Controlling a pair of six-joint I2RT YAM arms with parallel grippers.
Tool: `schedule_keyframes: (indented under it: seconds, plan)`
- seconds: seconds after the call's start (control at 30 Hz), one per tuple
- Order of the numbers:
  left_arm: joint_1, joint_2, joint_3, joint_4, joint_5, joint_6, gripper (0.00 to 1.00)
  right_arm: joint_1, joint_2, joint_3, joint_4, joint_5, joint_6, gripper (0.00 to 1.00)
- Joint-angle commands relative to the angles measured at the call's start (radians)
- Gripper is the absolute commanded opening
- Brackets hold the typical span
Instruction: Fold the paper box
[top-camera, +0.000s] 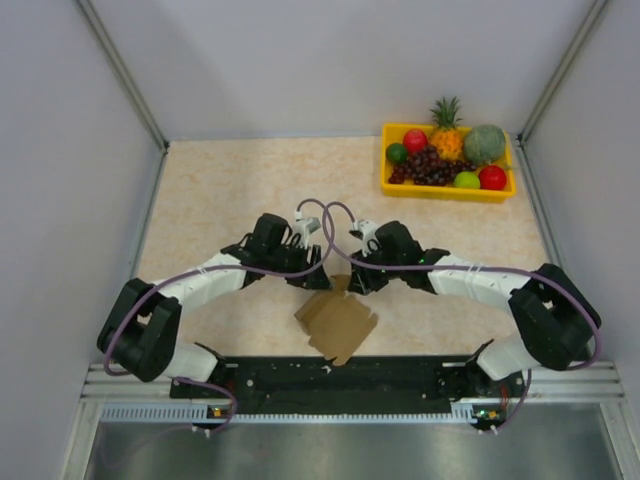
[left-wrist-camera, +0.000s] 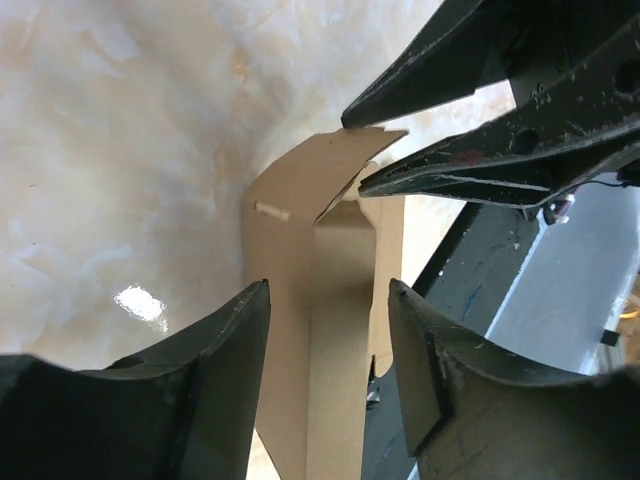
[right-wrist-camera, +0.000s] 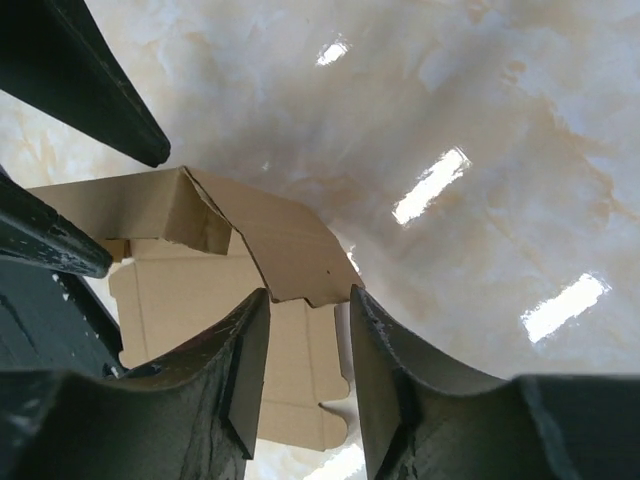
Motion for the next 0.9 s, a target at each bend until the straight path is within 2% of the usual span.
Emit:
schedule_keyframes:
  seconds: [0.0, 0.03, 0.23, 0.33, 0.4, 0.43, 0.5, 0.53, 0.63, 0.7, 0.73, 0.87]
  plan:
    - [-0.035, -0.008, 0.048, -0.053, -0.095, 0.045, 0.53, -0.008, -0.029, -0.023, 0.110, -0.061, 0.001, 0.31]
    - [-0.052, -0.011, 0.050, -0.068, -0.127, 0.051, 0.52, -0.009, -0.029, -0.040, 0.122, -0.064, 0.002, 0.24]
    - [-0.115, -0.007, 0.051, -0.075, -0.189, 0.039, 0.43, -0.002, -0.068, -0.109, 0.218, -0.032, 0.025, 0.13]
    - [-0.147, -0.008, 0.051, -0.067, -0.227, 0.026, 0.40, 0.007, -0.098, -0.132, 0.236, -0.014, 0.028, 0.10]
    - [-0.156, -0.007, 0.054, -0.065, -0.242, 0.023, 0.39, 0.014, -0.111, -0.135, 0.221, -0.008, 0.027, 0.09]
    - [-0.158, -0.007, 0.056, -0.068, -0.249, 0.020, 0.39, 0.012, -0.116, -0.131, 0.204, 0.012, 0.034, 0.13]
    - [-0.156, -0.023, 0.056, -0.081, -0.267, 0.020, 0.42, 0.004, -0.127, -0.126, 0.150, 0.054, 0.048, 0.20]
    - [-0.158, -0.033, 0.054, -0.082, -0.268, 0.014, 0.49, -0.009, -0.130, -0.123, 0.139, 0.042, 0.077, 0.20]
    - [-0.158, -0.069, 0.053, -0.104, -0.275, 0.014, 0.61, -0.011, -0.166, -0.154, 0.125, -0.026, 0.146, 0.21]
    - [-0.156, -0.083, 0.070, -0.124, -0.273, 0.016, 0.63, -0.011, -0.191, -0.194, 0.153, -0.083, 0.197, 0.21]
    - [-0.156, -0.086, 0.073, -0.139, -0.273, 0.016, 0.63, -0.009, -0.209, -0.232, 0.185, -0.109, 0.250, 0.17]
    - [-0.150, -0.091, 0.088, -0.162, -0.253, 0.014, 0.63, -0.003, -0.248, -0.321, 0.266, -0.115, 0.343, 0.11]
